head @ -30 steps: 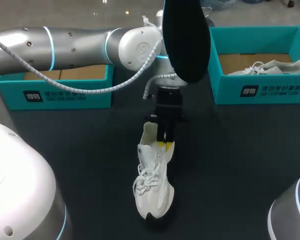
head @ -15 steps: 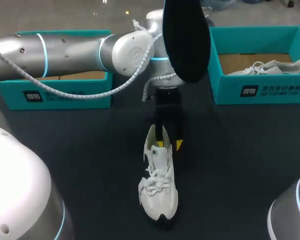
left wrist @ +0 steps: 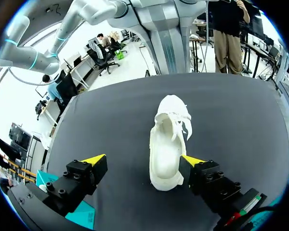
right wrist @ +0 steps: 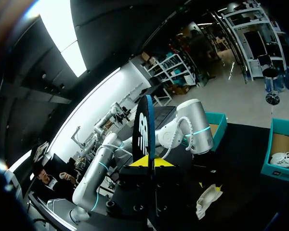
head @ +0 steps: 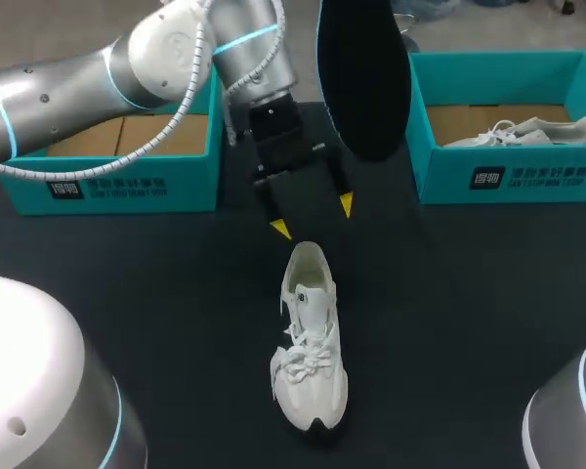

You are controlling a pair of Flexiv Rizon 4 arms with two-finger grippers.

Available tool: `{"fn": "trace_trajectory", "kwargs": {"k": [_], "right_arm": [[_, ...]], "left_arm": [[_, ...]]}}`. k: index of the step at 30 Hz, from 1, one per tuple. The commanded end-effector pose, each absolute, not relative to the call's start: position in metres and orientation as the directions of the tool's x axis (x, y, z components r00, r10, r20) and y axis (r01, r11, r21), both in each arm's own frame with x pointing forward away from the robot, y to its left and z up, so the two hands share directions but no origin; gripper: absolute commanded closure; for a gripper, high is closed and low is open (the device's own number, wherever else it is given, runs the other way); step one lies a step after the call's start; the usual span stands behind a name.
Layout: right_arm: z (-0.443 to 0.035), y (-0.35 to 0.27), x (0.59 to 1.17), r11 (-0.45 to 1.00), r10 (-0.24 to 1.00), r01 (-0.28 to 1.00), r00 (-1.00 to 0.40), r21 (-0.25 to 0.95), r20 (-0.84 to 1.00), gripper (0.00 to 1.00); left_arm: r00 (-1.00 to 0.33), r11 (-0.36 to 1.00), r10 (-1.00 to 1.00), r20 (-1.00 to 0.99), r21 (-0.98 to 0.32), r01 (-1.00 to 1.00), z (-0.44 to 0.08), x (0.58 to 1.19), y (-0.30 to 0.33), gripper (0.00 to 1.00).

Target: Take the shoe out of the shoebox, open the shoe tongue, remove and reinsert the insole, then place the shoe into the shoebox

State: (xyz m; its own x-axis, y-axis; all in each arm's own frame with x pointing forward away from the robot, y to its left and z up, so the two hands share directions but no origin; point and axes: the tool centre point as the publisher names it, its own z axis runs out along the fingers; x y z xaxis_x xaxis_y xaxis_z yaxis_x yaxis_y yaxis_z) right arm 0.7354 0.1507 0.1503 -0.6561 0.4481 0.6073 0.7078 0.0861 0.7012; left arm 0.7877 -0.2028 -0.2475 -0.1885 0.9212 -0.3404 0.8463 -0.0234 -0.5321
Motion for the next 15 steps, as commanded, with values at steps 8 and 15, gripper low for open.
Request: {"fn": "trace_trajectory", "kwargs": {"k": [8,15], "right_arm": [[0.151,0.1524,0.7368,0.087,0.451,0.71,-0.654,0.699,0.607,1.0],[0.151,0.1524,0.7368,0.087,0.451,0.71,-0.654,0.699,0.607,1.0]], "left_arm": [[-0.499,-0.029,0.154,-0.853,-0.508,0.861,-0.2209,0.7761,-0.1583,0.0],[-0.499,-0.029,0.154,-0.853,-0.508,0.861,-0.2209,0.7761,-0.1583,0.0]]}}
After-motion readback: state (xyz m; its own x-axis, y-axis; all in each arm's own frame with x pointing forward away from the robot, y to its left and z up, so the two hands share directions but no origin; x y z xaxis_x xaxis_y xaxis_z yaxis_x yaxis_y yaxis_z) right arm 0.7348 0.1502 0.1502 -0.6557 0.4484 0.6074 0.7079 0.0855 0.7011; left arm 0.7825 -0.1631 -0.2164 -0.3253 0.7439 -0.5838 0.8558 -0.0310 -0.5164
